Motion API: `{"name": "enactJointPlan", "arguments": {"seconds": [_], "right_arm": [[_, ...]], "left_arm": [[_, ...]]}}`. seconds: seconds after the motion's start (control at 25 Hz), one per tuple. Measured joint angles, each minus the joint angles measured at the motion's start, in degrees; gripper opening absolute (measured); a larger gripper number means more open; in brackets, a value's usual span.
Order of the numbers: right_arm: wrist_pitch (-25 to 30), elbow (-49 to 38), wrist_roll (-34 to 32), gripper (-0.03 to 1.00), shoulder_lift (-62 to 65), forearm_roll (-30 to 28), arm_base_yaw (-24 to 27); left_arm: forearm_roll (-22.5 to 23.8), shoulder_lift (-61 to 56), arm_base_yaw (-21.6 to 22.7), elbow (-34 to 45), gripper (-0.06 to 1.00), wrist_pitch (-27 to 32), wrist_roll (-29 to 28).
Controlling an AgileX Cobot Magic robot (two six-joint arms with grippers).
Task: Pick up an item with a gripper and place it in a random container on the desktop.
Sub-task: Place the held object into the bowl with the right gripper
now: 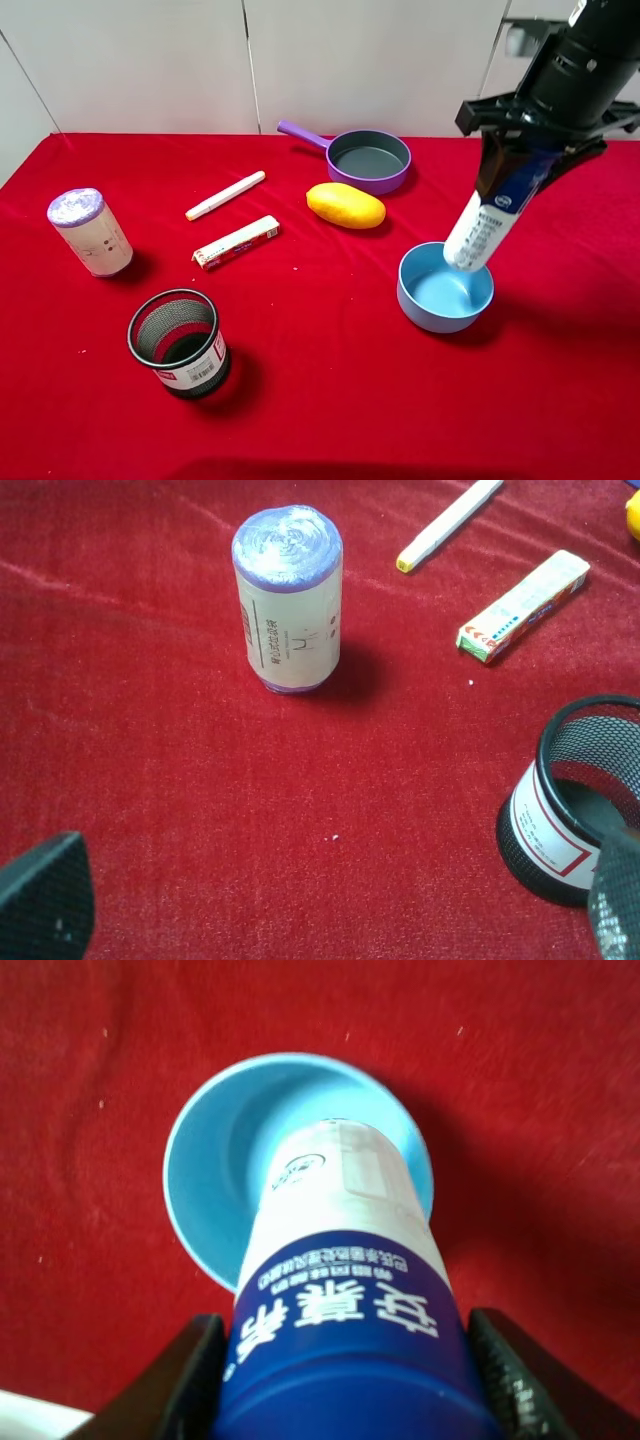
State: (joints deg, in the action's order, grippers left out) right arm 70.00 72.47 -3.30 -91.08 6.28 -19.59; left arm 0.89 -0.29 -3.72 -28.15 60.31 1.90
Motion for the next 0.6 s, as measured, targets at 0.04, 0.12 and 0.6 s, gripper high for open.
{"name": "enactJointPlan", "arguments": {"seconds": [0.04,0.12,0.6], "right_arm": [[-0.1,-0.4,0.0,0.38,0.1,0.0,0.0],[-0.1,-1.1,0.0,0.38,0.1,0.0,0.0],[-0.5,-1.7,0.0,0.38,0.1,-0.1,-0.3]], "left_arm": [[0.0,0.0,0.0,0.0,0.99,0.0,0.0],[0.0,0.0,0.0,0.0,0.99,0.0,0.0],[0.0,0.0,0.0,0.0,0.99,0.0,0.0]]}}
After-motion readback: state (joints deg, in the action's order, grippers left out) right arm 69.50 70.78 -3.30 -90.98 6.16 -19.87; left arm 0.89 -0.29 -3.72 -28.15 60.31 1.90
